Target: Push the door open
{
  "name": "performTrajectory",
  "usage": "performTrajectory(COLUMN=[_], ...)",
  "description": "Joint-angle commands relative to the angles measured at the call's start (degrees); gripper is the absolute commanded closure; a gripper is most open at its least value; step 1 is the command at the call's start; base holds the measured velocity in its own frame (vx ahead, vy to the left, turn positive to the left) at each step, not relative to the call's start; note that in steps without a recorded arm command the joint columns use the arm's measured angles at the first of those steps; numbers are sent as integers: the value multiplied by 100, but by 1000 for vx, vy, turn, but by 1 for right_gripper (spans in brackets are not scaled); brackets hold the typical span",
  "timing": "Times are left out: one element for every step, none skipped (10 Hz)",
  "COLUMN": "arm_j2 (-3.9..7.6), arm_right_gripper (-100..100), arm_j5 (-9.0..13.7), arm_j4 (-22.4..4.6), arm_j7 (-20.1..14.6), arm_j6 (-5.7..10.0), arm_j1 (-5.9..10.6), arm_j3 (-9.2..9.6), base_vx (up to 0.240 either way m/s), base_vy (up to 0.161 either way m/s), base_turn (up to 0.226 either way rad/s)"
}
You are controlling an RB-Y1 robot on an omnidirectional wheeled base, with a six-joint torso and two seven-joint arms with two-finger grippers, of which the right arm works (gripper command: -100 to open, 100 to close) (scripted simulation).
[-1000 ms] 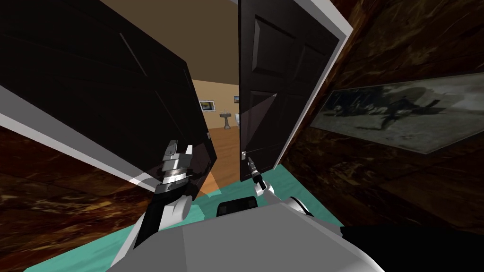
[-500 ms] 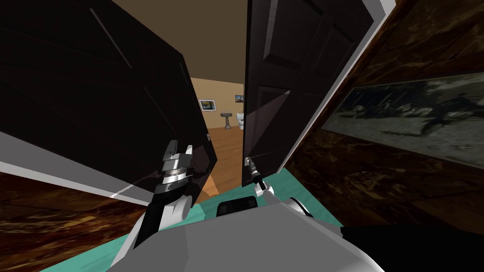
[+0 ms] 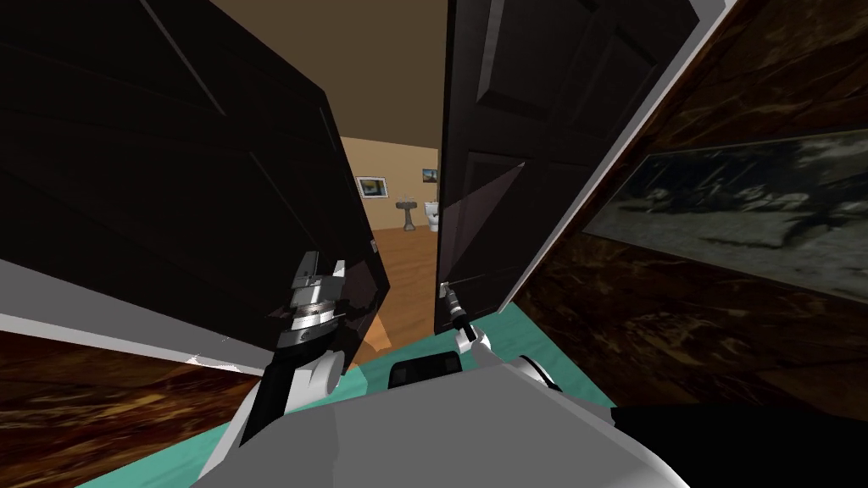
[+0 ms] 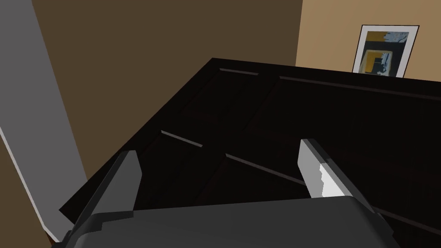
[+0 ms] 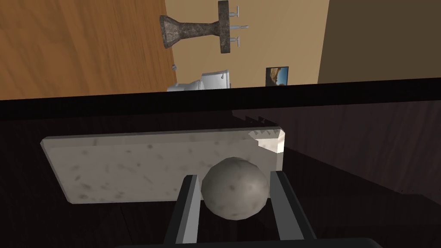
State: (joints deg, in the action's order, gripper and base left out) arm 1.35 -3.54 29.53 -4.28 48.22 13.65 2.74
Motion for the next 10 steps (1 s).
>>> performTrajectory(arm_j2=[1,1,1,52,78,107,107,150,180,180], arm_right_gripper=[100,100,100,100,100,100,100,100,100,100], arm_j5=[1,1,1,31,48,72,72,110,139,139], arm_j4=[-2,-2,-2,-11,-11,-12,-12,-12,-13,-13], arm_j7=[-2,-2,-2,32,48,69,69,105,132,132], arm_j6=[7,7,7,-8,-9,-10,-10,-12,-14,-14], arm_j1=[-8,-8,-8,-13,-12,-12,-12,-10,-10,-10], arm_j3=[-1,-1,-1,-52,-80,-118,-118,-182,-230,-230], base_vx=[-10,-6,0,101,188,187,117,144,190,134], base_vy=[-3,0,0,51,65,45,34,37,76,59], base_turn=[-1,-3,0,-24,-46,-20,5,-44,-49,-14])
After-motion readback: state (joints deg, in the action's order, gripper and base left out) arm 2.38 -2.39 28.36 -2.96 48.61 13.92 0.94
